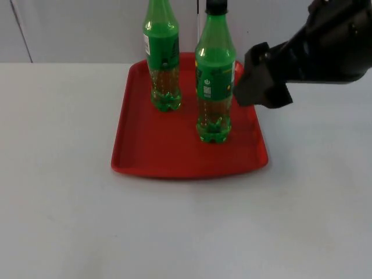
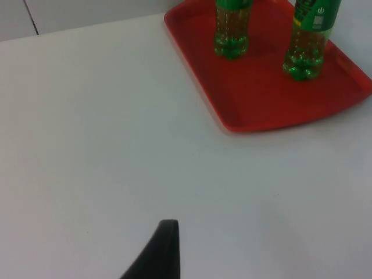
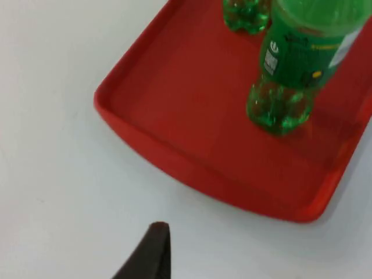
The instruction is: Place the bottle upright on the tray.
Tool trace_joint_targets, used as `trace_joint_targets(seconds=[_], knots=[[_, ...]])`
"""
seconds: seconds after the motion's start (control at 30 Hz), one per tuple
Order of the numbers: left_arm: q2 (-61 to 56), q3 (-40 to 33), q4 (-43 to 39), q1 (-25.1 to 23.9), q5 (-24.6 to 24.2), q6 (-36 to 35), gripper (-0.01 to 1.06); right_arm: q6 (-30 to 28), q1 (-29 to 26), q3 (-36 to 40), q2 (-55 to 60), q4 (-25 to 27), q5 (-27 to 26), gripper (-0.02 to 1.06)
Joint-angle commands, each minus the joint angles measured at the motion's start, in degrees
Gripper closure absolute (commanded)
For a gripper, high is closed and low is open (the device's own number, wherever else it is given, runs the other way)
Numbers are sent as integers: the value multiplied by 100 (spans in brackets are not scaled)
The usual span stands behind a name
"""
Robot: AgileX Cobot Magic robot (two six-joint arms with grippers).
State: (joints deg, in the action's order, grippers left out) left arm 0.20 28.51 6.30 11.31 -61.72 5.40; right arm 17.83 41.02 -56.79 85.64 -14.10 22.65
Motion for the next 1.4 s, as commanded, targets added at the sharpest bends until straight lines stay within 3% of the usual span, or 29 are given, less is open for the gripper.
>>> trace_joint_targets(seconds=[0.0, 0.2, 0.3, 0.73, 1.37], knots=[[-20, -25, 9, 33, 10, -24, 0, -92, 35, 29, -245, 286, 389, -1], [-20, -25, 9, 33, 10, -24, 0, -898, 35, 29, -728, 972, 1048, -1], [-20, -25, 9, 33, 10, -24, 0, -1036, 35, 29, -969, 1120, 1294, -1], [-20, -25, 9, 33, 10, -24, 0, -1783, 35, 311, -2291, 1935, 1581, -1], [-20, -25, 9, 33, 10, -24, 0, -1872, 35, 1974, -5117, 1920, 1576, -1]])
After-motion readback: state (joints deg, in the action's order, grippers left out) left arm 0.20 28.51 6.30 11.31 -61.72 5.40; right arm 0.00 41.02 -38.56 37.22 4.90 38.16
